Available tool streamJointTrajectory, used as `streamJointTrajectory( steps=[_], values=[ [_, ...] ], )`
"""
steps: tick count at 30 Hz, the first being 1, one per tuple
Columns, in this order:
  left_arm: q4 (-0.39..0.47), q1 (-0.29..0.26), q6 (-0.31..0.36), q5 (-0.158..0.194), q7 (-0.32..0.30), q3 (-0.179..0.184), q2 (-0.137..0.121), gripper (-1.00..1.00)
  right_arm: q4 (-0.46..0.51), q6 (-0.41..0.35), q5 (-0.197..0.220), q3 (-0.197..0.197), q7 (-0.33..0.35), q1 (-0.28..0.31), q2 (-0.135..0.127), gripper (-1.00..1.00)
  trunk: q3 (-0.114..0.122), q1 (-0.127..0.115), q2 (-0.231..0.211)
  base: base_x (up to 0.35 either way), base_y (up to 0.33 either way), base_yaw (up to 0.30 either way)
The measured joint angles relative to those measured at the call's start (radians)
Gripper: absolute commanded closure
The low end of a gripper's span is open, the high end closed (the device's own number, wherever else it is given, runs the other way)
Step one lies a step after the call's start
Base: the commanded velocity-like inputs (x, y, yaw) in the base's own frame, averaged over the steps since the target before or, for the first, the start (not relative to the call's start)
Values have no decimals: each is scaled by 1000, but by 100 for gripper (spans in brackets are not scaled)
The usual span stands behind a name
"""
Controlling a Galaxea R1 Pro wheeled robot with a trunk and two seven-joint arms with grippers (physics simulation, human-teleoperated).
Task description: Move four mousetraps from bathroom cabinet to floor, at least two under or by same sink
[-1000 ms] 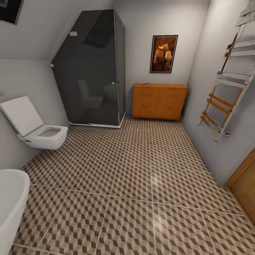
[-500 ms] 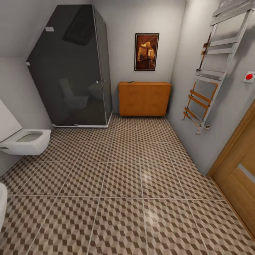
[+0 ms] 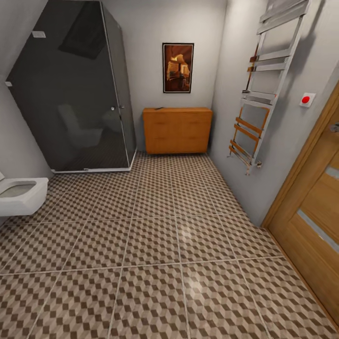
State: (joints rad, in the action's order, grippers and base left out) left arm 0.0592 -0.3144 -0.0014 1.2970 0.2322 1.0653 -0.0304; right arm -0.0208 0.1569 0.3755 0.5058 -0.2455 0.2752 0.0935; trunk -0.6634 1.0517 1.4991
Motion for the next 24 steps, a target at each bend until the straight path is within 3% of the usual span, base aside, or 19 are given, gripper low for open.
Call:
streamJointTrajectory(
  steps=[24],
  values=[
    [0,0,0,0,0,0,-1,-100,0,0,0,1,0,0,-1,-100,0,0,0,326,0,-3]
  ],
)
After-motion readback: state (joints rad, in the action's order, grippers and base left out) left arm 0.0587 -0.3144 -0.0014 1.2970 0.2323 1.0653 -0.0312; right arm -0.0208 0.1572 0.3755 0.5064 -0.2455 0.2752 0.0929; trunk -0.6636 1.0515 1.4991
